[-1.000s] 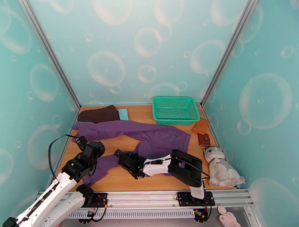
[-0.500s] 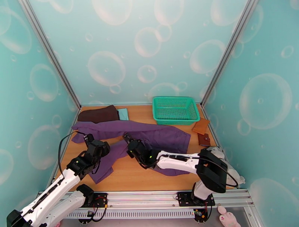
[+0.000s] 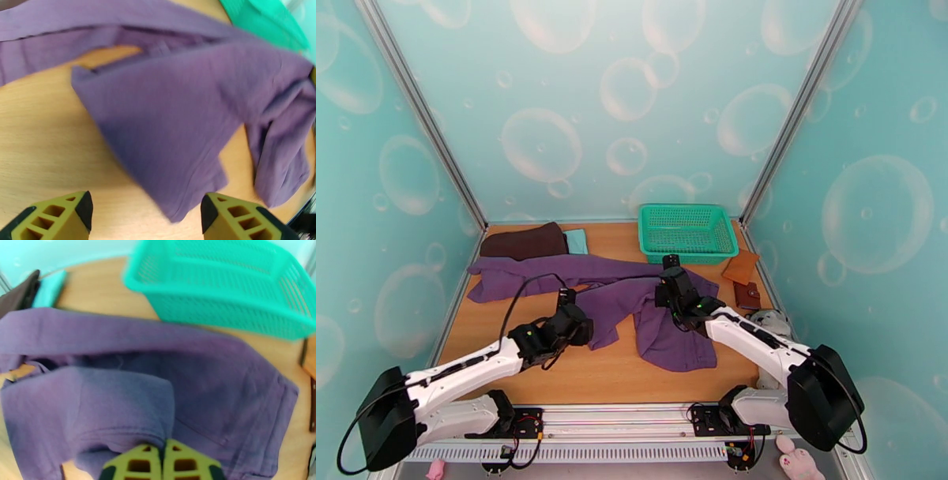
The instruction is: Fold and stack the trousers
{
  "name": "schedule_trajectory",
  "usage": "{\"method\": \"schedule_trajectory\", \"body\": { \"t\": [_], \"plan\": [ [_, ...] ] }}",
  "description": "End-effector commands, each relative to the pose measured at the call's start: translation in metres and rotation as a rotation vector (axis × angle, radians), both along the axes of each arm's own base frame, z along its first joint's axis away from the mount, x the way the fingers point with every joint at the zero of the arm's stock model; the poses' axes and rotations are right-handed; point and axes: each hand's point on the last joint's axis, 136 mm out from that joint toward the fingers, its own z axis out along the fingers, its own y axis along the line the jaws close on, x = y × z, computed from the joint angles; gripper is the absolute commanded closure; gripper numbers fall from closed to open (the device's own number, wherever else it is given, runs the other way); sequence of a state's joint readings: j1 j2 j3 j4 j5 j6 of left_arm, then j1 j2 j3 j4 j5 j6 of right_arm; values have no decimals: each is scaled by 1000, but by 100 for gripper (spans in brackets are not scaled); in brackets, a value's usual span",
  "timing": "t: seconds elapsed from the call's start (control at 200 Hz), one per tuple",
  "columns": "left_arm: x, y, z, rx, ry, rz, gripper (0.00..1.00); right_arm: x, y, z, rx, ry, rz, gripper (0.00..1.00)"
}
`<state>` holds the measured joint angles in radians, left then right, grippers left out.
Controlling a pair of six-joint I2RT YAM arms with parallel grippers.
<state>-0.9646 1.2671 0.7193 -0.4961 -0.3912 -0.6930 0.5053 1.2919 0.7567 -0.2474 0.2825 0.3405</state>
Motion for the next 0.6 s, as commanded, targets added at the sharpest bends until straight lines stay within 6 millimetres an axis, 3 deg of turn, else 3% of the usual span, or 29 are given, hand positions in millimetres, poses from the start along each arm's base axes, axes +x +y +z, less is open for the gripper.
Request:
{"method": "schedule_trajectory", "body": {
  "t": [0.0,0.15,0.38,0.475,0.595],
  "plan": [
    [-18,4,-28,158,55,15,23,-4,0,2,69,10,4,100],
    [-26,-20,-46,166,52,-16,22,-4,-5,3,76,-4,1,100],
    [-8,-13,-56,251,1,117,27,-6,-7,7,84,-19,6,100],
    [0,-10,-49,249,-51,166,42,-7,-7,7,87,-24,12,100],
    [4,4,-33,230,-102,217,76,-8,-2,13,102,-43,45,100]
  ]
}}
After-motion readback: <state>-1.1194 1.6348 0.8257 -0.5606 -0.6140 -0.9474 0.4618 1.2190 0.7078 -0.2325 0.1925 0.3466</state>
